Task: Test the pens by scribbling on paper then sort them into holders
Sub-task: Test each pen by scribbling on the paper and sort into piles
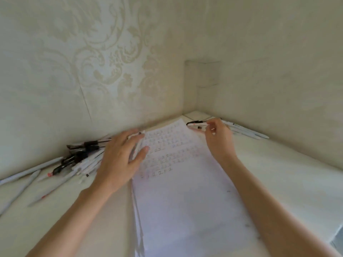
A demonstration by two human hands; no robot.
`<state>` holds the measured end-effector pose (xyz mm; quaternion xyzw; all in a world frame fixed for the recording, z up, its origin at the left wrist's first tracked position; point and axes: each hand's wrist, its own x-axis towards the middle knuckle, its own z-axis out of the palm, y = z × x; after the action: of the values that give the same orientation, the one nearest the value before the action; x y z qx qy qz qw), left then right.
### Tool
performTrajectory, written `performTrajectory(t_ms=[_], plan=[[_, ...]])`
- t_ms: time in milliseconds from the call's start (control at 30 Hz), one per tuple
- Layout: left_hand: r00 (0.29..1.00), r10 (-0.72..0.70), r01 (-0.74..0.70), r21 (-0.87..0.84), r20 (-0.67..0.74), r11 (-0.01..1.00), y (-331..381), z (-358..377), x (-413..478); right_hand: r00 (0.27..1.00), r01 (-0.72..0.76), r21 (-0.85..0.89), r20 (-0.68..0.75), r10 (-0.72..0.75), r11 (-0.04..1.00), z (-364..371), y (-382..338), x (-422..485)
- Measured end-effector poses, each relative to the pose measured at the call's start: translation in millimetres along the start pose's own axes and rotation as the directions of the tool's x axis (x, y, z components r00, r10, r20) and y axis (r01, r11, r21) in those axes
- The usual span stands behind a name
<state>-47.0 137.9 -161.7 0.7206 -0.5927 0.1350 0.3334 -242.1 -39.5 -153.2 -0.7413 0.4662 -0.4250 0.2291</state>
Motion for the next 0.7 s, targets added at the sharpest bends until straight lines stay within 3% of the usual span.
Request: performTrajectory(t_ms=[67, 133, 200, 400, 467, 567, 633, 700], plan=[[0.954, 0.048, -0.026, -0.079, 0.295, 0.997, 17.6, 15.6, -4.8, 0.999, 0.045, -0.280, 0.032, -0.037, 0.959, -9.3, 23.2, 12.6], [0.896, 0.060, -0.042, -0.050, 0.439, 0.998, 19.2, 28.2, -10.6, 0.982, 0.057, -0.419, 0.187, 0.024, 0.906, -12.6, 39.8, 19.1], [0.875, 0.056, -0.041, -0.040, 0.481, 0.998, 15.6, 32.4, -14.4, 0.957, 0.064, -0.489, 0.278, 0.086, 0.870, -9.8, 47.2, 21.7], [0.897, 0.087, -0.070, -0.055, 0.434, 0.996, 15.1, 33.2, -15.5, 0.982, -0.020, -0.467, 0.159, 0.106, 0.884, -4.1, 50.6, 26.5], [0.913, 0.089, -0.062, -0.080, 0.399, 0.995, 15.0, 33.3, -15.5, 0.991, -0.071, -0.303, 0.086, 0.101, 0.950, -6.1, 48.0, 24.3], [0.965, 0.089, -0.050, -0.162, 0.247, 0.986, 13.4, 34.0, -14.3, 0.997, -0.077, 0.172, -0.011, 0.080, 0.982, -10.5, 23.9, 19.3], [0.990, 0.036, -0.004, -0.231, 0.135, 0.973, 14.8, 30.4, -13.6, 0.997, -0.064, 0.451, 0.066, 0.039, 0.890, -12.2, -1.0, 9.0], [0.991, -0.096, 0.124, -0.352, 0.096, 0.928, 18.0, 24.7, -13.4, 0.964, -0.097, 0.566, 0.259, -0.064, 0.818, -9.8, -22.5, -7.1]])
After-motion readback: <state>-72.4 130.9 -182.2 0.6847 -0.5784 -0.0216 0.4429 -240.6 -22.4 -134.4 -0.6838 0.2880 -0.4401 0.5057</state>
